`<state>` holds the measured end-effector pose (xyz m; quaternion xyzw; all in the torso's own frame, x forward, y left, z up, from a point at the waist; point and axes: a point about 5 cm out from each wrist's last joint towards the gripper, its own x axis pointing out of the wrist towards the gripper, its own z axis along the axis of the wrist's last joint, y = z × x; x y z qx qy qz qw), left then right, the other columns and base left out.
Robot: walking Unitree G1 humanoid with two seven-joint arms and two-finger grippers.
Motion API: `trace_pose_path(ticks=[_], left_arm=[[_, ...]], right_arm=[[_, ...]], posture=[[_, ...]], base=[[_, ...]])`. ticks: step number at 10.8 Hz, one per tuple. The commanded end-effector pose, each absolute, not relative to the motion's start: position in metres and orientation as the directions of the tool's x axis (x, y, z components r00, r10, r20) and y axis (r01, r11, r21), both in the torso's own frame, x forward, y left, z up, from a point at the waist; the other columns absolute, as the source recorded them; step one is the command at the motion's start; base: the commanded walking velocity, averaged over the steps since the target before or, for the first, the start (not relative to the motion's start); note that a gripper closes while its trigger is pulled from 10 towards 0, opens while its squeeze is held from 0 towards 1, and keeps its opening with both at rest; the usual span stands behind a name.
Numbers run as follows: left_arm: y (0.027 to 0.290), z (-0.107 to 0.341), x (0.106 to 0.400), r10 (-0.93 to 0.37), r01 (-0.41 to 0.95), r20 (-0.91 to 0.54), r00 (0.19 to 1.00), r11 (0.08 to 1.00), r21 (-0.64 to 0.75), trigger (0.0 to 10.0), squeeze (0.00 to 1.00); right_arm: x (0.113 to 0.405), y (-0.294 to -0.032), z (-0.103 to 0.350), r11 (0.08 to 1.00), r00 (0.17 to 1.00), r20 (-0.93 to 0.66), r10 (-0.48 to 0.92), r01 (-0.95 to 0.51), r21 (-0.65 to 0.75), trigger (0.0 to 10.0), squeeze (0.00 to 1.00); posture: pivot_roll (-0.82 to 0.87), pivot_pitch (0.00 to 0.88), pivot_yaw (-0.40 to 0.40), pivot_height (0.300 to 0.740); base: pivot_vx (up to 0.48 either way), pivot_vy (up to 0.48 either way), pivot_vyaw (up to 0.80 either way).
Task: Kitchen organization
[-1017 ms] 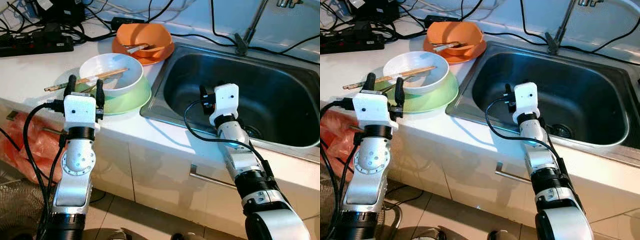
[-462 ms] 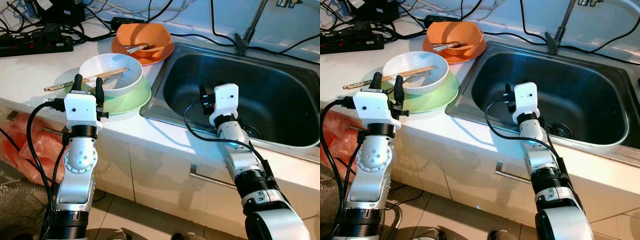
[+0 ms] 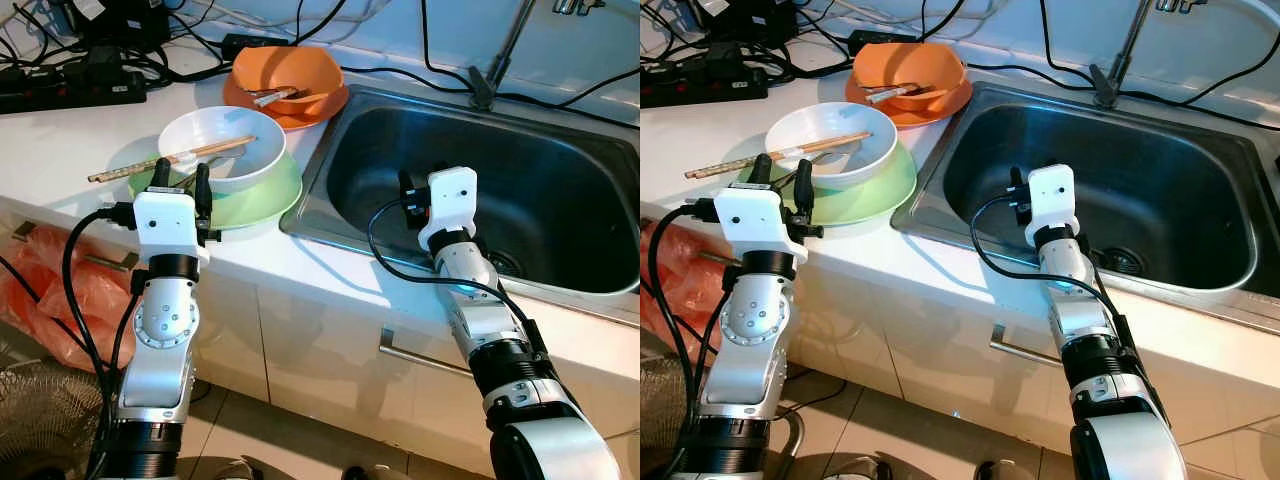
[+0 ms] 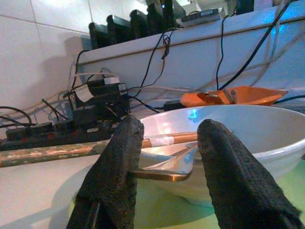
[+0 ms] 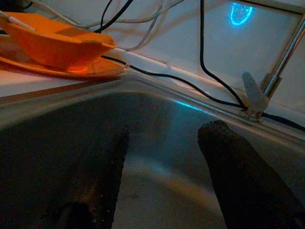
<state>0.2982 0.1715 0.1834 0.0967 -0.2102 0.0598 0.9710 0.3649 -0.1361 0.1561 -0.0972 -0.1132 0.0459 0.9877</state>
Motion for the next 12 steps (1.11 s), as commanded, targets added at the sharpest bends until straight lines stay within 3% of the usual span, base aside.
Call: trace_pose_path(ticks=[1,2,3,4,9,10,11,12], left_arm=[[0.169,0.179,0.298,0.066,-0.141,0.407,0.911,0.978,0.156,2.9,0.00],[0.169,0.179,0.299,0.065,-0.139,0.408,0.911,0.978,0.155,1.0,0.00],[0.168,0.180,0.299,0.062,-0.136,0.410,0.910,0.979,0.155,1.4,0.00],[0.167,0.181,0.299,0.057,-0.132,0.413,0.909,0.979,0.155,0.3,0.00],[0.156,0.193,0.303,0.018,-0.054,0.413,0.910,0.996,0.074,0.2,0.00],[0.150,0.198,0.304,-0.018,-0.006,0.414,0.910,0.998,0.057,4.4,0.00],[0.142,0.208,0.305,-0.072,0.058,0.422,0.904,0.997,0.045,10.0,0.00],[0.138,0.215,0.305,-0.091,0.082,0.437,0.895,0.996,0.038,10.0,0.00]], right_arm=[[0.367,-0.140,0.158,0.979,0.971,0.220,0.097,-0.054,-0.195,10.0,0.00],[0.367,-0.139,0.158,0.979,0.970,0.221,0.098,-0.055,-0.195,10.0,0.00],[0.367,-0.139,0.159,0.979,0.970,0.222,0.099,-0.055,-0.195,10.0,0.00],[0.367,-0.139,0.158,0.979,0.970,0.222,0.100,-0.056,-0.196,10.0,0.00],[0.368,-0.138,0.159,0.977,0.969,0.221,0.108,-0.063,-0.202,10.0,0.00],[0.368,-0.138,0.159,0.977,0.969,0.221,0.108,-0.062,-0.204,10.0,0.00],[0.368,-0.138,0.159,0.977,0.969,0.221,0.107,-0.061,-0.206,10.0,0.00],[0.368,-0.139,0.160,0.976,0.970,0.220,0.107,-0.060,-0.207,10.0,0.00]], posture=[[0.06,0.092,-0.051,0.740],[0.06,0.092,-0.051,0.740],[0.06,0.088,-0.051,0.740],[0.06,0.085,-0.052,0.740],[0.06,0.087,-0.056,0.740],[0.06,0.087,-0.056,0.740],[0.06,0.087,-0.056,0.740],[0.06,0.088,-0.056,0.740]], base=[[0.000,0.000,0.00],[0.000,0.000,0.00],[0.000,0.000,0.00],[0.000,0.000,0.00],[0.000,0.000,0.00],[0.000,0.000,0.00],[0.000,0.000,0.00],[0.000,0.000,0.00]])
